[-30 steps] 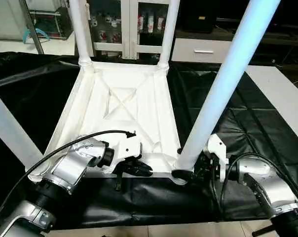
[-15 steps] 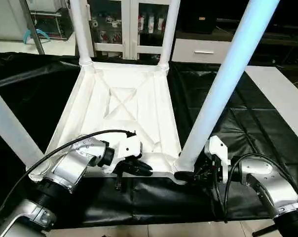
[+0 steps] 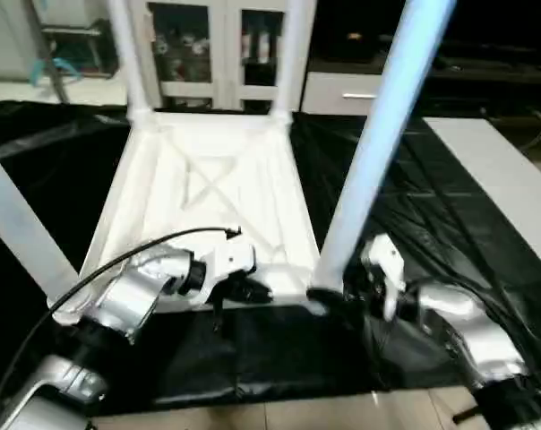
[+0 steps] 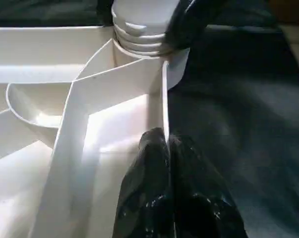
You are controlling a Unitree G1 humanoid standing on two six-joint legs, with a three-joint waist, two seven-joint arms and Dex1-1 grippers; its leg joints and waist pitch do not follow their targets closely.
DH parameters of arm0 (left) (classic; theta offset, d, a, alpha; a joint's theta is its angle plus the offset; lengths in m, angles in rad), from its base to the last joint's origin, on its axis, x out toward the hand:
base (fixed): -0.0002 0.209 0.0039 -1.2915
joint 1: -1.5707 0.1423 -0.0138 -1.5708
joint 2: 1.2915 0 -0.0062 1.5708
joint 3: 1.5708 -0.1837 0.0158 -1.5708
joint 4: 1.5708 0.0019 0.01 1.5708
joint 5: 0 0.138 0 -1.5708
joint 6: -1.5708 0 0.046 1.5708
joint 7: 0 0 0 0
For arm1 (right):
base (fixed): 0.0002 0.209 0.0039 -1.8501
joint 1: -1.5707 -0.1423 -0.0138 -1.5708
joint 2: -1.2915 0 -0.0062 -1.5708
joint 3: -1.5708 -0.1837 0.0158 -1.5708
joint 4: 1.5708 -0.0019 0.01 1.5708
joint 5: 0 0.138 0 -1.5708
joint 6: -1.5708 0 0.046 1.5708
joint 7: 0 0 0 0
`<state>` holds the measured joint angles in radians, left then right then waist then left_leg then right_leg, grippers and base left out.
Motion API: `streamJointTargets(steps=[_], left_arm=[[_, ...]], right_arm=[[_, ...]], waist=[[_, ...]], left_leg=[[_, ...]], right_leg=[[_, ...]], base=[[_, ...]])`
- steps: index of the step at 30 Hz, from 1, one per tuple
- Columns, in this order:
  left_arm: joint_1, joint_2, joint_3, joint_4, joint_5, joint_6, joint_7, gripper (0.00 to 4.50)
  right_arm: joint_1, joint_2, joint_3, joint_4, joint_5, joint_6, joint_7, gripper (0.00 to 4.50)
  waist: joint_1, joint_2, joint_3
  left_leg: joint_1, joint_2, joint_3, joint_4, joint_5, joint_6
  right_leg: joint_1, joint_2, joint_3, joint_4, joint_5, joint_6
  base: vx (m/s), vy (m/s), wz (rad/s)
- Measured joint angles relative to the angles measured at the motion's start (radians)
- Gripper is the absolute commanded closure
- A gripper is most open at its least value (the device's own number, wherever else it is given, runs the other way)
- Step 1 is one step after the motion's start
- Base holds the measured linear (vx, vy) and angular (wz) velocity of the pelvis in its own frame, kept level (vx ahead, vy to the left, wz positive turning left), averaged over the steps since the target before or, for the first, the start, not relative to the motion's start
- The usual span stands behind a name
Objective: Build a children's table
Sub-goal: Rotate leg to tighten
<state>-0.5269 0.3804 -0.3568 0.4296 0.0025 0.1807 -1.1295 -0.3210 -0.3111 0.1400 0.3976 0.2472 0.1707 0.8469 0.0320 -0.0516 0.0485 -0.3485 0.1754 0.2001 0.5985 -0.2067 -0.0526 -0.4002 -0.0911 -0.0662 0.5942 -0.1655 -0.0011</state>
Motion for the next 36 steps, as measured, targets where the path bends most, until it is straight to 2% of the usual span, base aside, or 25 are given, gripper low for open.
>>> streamJointTargets(steps=[3,6,7,11,18,22,24,27,28,31,33,36], left_arm=[[-0.039,-0.06,0.01,0.051,0.034,0.038,0.117,4.5],[-0.067,-0.126,0.027,0.107,0.041,0.062,0.209,4.5],[-0.077,-0.141,0.03,0.124,0.043,0.068,0.235,4.5],[-0.178,-0.269,0.058,0.298,0.076,0.07,0.435,4.5],[-0.194,-0.299,0.055,0.333,0.092,0.046,0.481,4.5],[-0.194,-0.289,0.052,0.337,0.098,0.019,0.465,4.5],[-0.193,-0.272,0.044,0.33,0.103,0.003,0.436,4.5],[-0.166,-0.226,0.027,0.278,0.101,-0.016,0.357,4.5],[-0.151,-0.204,0.027,0.252,0.099,-0.021,0.334,4.5],[-0.093,-0.122,0.014,0.144,0.072,-0.036,0.215,4.5],[-0.065,-0.075,0.006,0.096,0.05,-0.053,0.133,4.5],[-0.029,-0.02,-0.012,0.036,0.029,-0.084,0.025,4.5]], right_arm=[[-0.064,0.088,-0.044,0.075,-0.03,0.019,-0.204,1.83],[-0.106,0.155,-0.076,0.127,-0.052,0.024,-0.355,1.83],[-0.118,0.171,-0.082,0.142,-0.058,0.026,-0.397,1.83],[-0.252,0.289,-0.189,0.315,-0.059,0.011,-0.698,1.83],[-0.269,0.308,-0.203,0.365,-0.082,-0.059,-0.769,1.83],[-0.262,0.3,-0.201,0.373,-0.095,-0.094,-0.733,1.83],[-0.25,0.286,-0.194,0.366,-0.101,-0.109,-0.685,1.28],[-0.189,0.235,-0.137,0.284,-0.102,-0.111,-0.557,1.07],[-0.174,0.211,-0.127,0.257,-0.101,-0.104,-0.522,0.78],[-0.111,0.099,-0.071,0.114,-0.068,-0.054,-0.308,0.7],[-0.092,0.031,-0.039,0.041,-0.056,-0.043,-0.186,0.36],[-0.047,-0.044,0.004,-0.037,-0.045,-0.033,-0.039,0.28]], waist=[[-0.02,0.0,0.0],[-0.031,0.0,0.0],[-0.031,0.001,0.001],[-0.031,0.001,0.0],[-0.026,0.001,0.0],[-0.025,0.004,0.0],[-0.025,0.005,0.0],[-0.024,0.006,0.001],[-0.024,0.006,0.001],[-0.02,0.007,0.001],[-0.011,0.007,0.001],[0.017,0.006,0.001]], left_leg=[[-0.002,0.0,-0.004,0.002,0.0,0.0],[-0.003,-0.001,-0.005,0.002,0.0,0.0],[-0.003,-0.001,-0.005,0.002,0.0,0.0],[-0.005,-0.003,-0.005,0.002,0.0,0.0],[-0.005,-0.003,-0.003,0.002,0.0,0.0],[-0.005,-0.003,-0.003,0.0,0.0,0.0],[-0.005,-0.003,-0.003,-0.002,0.0,0.0],[-0.005,-0.002,-0.003,-0.005,0.0,0.0],[-0.005,-0.002,-0.003,-0.005,0.0,0.0],[-0.005,0.0,-0.003,-0.008,0.0,0.0],[-0.005,0.0,-0.002,-0.012,0.0,0.0],[-0.004,0.0,-0.001,-0.014,-0.001,0.001]], right_leg=[[-0.002,0.0,-0.003,-0.005,0.0,0.0],[-0.002,0.0,-0.004,-0.01,0.0,0.0],[-0.002,0.0,-0.004,-0.012,0.0,0.0],[-0.002,-0.001,-0.003,-0.018,0.0,0.0],[-0.001,-0.001,-0.001,-0.017,0.002,-0.002],[-0.002,-0.001,-0.002,-0.016,0.004,-0.003],[-0.003,-0.001,-0.002,-0.016,0.005,-0.003],[-0.004,-0.001,-0.003,-0.015,0.008,-0.003],[-0.004,-0.001,-0.003,-0.015,0.01,-0.003],[-0.005,0.001,-0.004,-0.015,0.013,-0.003],[-0.006,0.001,-0.004,-0.015,0.01,-0.003],[-0.006,0.001,-0.005,-0.015,0.006,-0.004]], base=[[-0.054,0.008,-0.09],[0.0,0.0,0.0],[0.0,0.0,0.0],[0.0,0.0,0.0],[0.0,0.0,0.0],[0.0,0.0,0.0],[0.0,0.0,0.0],[0.0,0.0,0.0],[0.0,0.0,0.0],[0.02,-0.004,0.0],[0.055,-0.011,0.0],[0.0,0.0,0.0]])
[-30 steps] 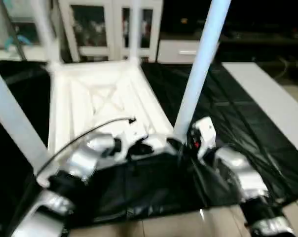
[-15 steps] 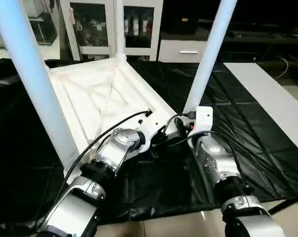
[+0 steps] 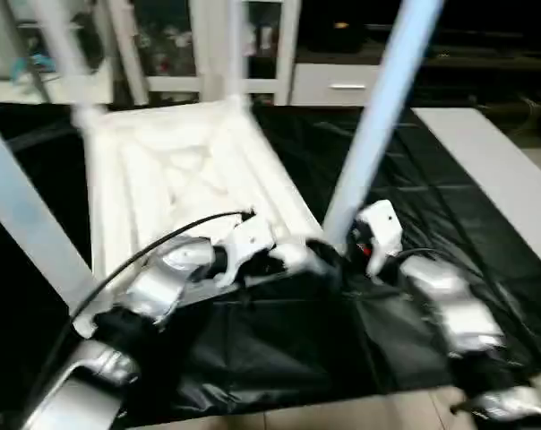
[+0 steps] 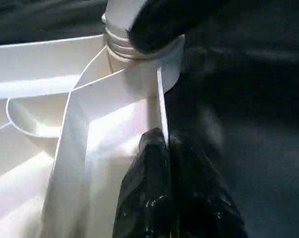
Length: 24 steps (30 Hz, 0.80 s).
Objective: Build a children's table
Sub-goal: Rotate leg to tighten
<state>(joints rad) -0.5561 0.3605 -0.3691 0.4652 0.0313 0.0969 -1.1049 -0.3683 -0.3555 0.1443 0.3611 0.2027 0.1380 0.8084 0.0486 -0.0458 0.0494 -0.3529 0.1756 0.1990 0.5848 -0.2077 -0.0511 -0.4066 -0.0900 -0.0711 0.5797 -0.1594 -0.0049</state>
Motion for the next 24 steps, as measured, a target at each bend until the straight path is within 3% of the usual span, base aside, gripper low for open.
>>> streamJointTargets(steps=[3,6,16,24], left_arm=[[0.047,0.078,-0.016,-0.09,-0.047,0.012,-0.125,4.5],[0.061,0.097,-0.035,-0.136,-0.056,0.045,-0.169,4.5],[0.064,0.094,-0.042,-0.141,-0.048,0.046,-0.175,4.5],[0.067,0.095,-0.041,-0.148,-0.05,0.057,-0.174,4.5]], right_arm=[[0.082,-0.09,0.025,-0.091,0.068,0.062,0.168,0.28],[0.103,-0.137,0.041,-0.127,0.083,0.083,0.259,0.28],[0.118,-0.146,0.049,-0.128,0.09,0.103,0.288,0.28],[0.118,-0.15,0.048,-0.134,0.102,0.121,0.31,1.0]], waist=[[0.015,-0.001,0.0],[0.015,-0.001,0.001],[0.012,-0.003,0.0],[0.012,-0.004,0.0]], left_leg=[[0.0,-0.001,0.001,0.001,-0.002,0.004],[0.001,-0.002,0.003,0.004,-0.004,0.002],[0.003,-0.001,0.003,0.006,-0.003,0.0],[0.003,-0.001,0.003,0.007,-0.003,0.001]], right_leg=[[0.001,-0.001,0.001,0.0,-0.002,-0.001],[0.001,-0.002,0.003,0.0,-0.001,-0.003],[0.004,-0.002,0.004,0.001,-0.001,-0.003],[0.004,-0.002,0.004,0.003,-0.001,-0.003]], base=[[0.0,0.0,0.0],[0.0,0.0,0.0],[0.0,0.0,0.0],[0.0,0.0,0.0]])
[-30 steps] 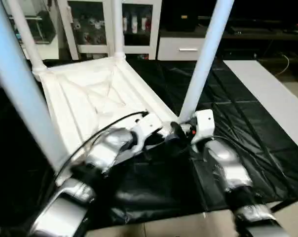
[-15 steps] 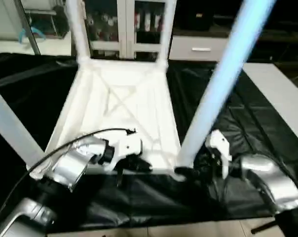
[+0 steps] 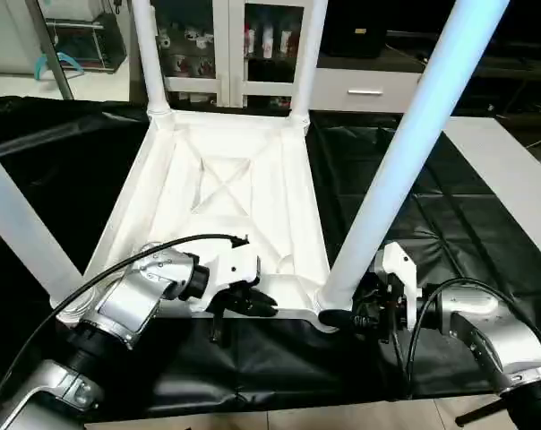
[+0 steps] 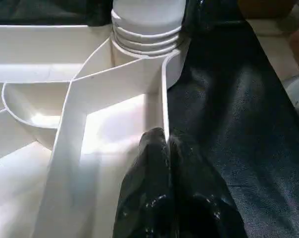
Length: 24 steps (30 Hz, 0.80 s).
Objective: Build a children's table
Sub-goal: Rotate leg to tighten
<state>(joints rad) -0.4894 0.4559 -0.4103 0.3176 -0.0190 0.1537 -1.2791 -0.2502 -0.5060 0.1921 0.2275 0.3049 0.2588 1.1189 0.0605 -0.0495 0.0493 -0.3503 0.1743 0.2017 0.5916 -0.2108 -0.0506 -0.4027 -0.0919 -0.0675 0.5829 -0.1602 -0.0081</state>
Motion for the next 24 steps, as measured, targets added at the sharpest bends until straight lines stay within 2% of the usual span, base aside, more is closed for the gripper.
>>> streamJointTargets(steps=[3,5,8,9,20,24], left_arm=[[0.0,0.0,0.0,0.0,0.0,0.002,0.0,4.5],[0.0,0.0,0.0,0.0,-0.001,0.004,0.0,4.5],[0.0,0.0,0.0,0.0,-0.001,0.006,0.0,4.5],[0.0,0.0,0.0,0.0,-0.001,0.006,0.0,4.5],[0.008,-0.002,0.001,-0.014,-0.004,0.022,0.01,4.5],[0.008,-0.022,0.019,0.007,0.006,0.032,0.067,4.5]], right_arm=[[0.0,0.0,-0.003,0.0,0.006,0.006,0.004,1.1],[0.0,-0.001,-0.003,-0.007,0.006,0.013,0.004,1.43],[0.0,-0.002,-0.002,-0.012,0.006,0.013,0.011,1.47],[0.0,-0.004,-0.002,-0.012,0.006,0.013,0.013,1.8],[-0.001,-0.008,-0.002,-0.008,0.0,0.008,0.019,1.89],[-0.028,0.056,-0.015,0.06,-0.018,-0.005,-0.067,1.89]], waist=[[0.0,0.0,0.0],[0.0,0.0,0.0],[0.001,-0.001,-0.001],[0.0,-0.001,-0.001],[0.002,-0.004,-0.001],[-0.008,-0.012,-0.006]], left_leg=[[0.0,0.0,0.0,0.0,0.0,0.0],[0.0,0.0,0.0,0.0,0.0,0.0],[0.0,0.0,0.0,0.0,0.0,0.0],[0.0,0.0,0.0,0.0,0.0,0.0],[0.0,0.0,0.0,0.001,0.0,0.0],[0.001,0.001,0.0,0.005,0.0,0.0]], right_leg=[[0.0,0.0,0.0,0.0,0.0,0.0],[0.0,0.0,0.0,0.0,0.0,0.0],[0.0,0.0,0.0,0.001,0.0,0.0],[0.0,0.0,0.0,0.001,0.0,0.0],[0.0,0.0,0.0,0.001,0.0,0.0],[0.0,0.0,0.001,0.007,-0.001,0.001]], base=[[0.0,0.0,0.0],[0.0,0.0,0.0],[0.0,0.0,0.0],[0.0,0.0,0.0],[0.0,0.0,0.0],[0.0,0.0,0.0]])
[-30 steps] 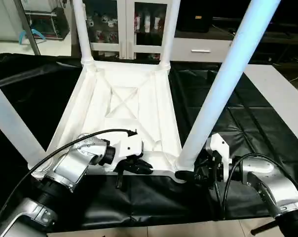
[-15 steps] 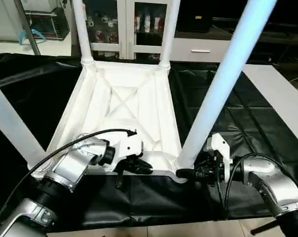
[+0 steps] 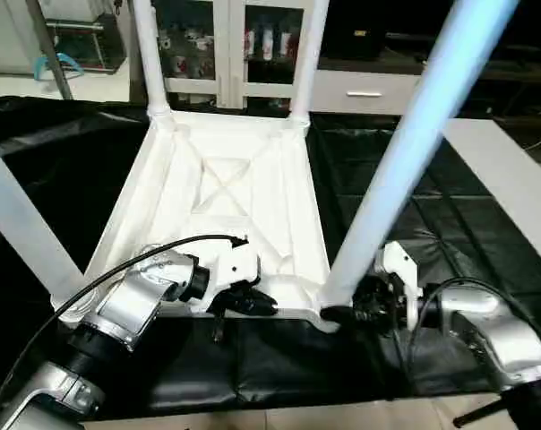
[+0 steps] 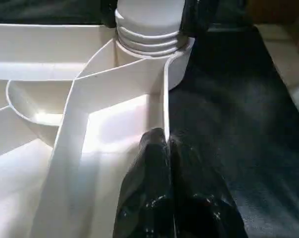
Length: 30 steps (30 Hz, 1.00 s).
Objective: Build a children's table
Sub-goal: Rotate leg to tighten
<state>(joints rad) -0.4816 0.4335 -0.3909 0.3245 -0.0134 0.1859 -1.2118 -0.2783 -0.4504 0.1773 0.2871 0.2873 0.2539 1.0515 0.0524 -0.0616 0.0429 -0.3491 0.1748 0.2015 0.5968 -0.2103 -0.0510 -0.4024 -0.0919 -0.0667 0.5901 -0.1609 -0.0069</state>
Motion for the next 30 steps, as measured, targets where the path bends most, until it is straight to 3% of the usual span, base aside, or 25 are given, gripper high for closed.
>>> streamJointTargets(steps=[3,8,12,15,22,23,30], left_arm=[[-0.04,-0.062,0.026,0.079,0.045,0.015,0.124,4.5],[-0.111,-0.192,0.054,0.207,0.072,0.076,0.331,4.5],[-0.196,-0.324,0.07,0.343,0.109,0.108,0.533,4.5],[-0.209,-0.366,0.081,0.378,0.112,0.102,0.594,4.5],[-0.217,-0.366,0.079,0.388,0.119,0.075,0.593,4.5],[-0.218,-0.364,0.079,0.388,0.119,0.071,0.589,4.5],[-0.194,-0.281,0.067,0.325,0.116,0.035,0.467,4.5]], right_arm=[[-0.051,0.11,-0.048,0.095,-0.026,-0.004,-0.202,1.89],[-0.131,0.251,-0.116,0.207,-0.061,0.003,-0.526,1.89],[-0.236,0.382,-0.207,0.332,-0.089,-0.008,-0.858,1.89],[-0.266,0.435,-0.232,0.375,-0.091,-0.039,-0.991,1.89],[-0.272,0.441,-0.236,0.403,-0.111,-0.107,-0.979,1.89],[-0.272,0.439,-0.236,0.403,-0.114,-0.111,-0.97,1.33],[-0.194,0.325,-0.157,0.279,-0.126,-0.125,-0.749,0.79]], waist=[[-0.025,-0.005,-0.002],[-0.047,-0.004,-0.001],[-0.057,0.0,0.001],[-0.058,0.0,0.001],[-0.05,0.001,0.0],[-0.049,0.001,0.0],[-0.045,0.001,0.0]], left_leg=[[0.001,0.0,-0.002,0.006,0.0,0.0],[-0.002,-0.001,-0.005,0.007,0.0,0.0],[-0.005,-0.003,-0.005,0.007,0.0,0.0],[-0.005,-0.003,-0.005,0.007,0.0,0.0],[-0.004,-0.003,-0.003,0.007,0.0,0.0],[-0.004,-0.003,-0.003,0.006,0.0,0.0],[-0.007,0.001,-0.003,-0.004,0.0,0.0]], right_leg=[[0.0,0.0,0.0,0.002,-0.003,0.005],[0.0,0.0,-0.003,-0.01,-0.003,0.006],[-0.001,-0.001,-0.003,-0.019,-0.003,0.006],[-0.001,-0.001,-0.003,-0.021,-0.003,0.006],[-0.003,-0.001,0.0,-0.013,0.004,0.002],[-0.003,-0.001,-0.001,-0.013,0.007,0.002],[-0.008,0.003,-0.003,-0.01,0.013,0.002]], base=[[-0.06,-0.001,-0.05],[-0.038,0.008,-0.04],[0.0,0.0,0.0],[0.0,0.0,0.0],[0.0,0.0,0.0],[0.0,0.0,0.0],[0.0,0.0,0.0]])
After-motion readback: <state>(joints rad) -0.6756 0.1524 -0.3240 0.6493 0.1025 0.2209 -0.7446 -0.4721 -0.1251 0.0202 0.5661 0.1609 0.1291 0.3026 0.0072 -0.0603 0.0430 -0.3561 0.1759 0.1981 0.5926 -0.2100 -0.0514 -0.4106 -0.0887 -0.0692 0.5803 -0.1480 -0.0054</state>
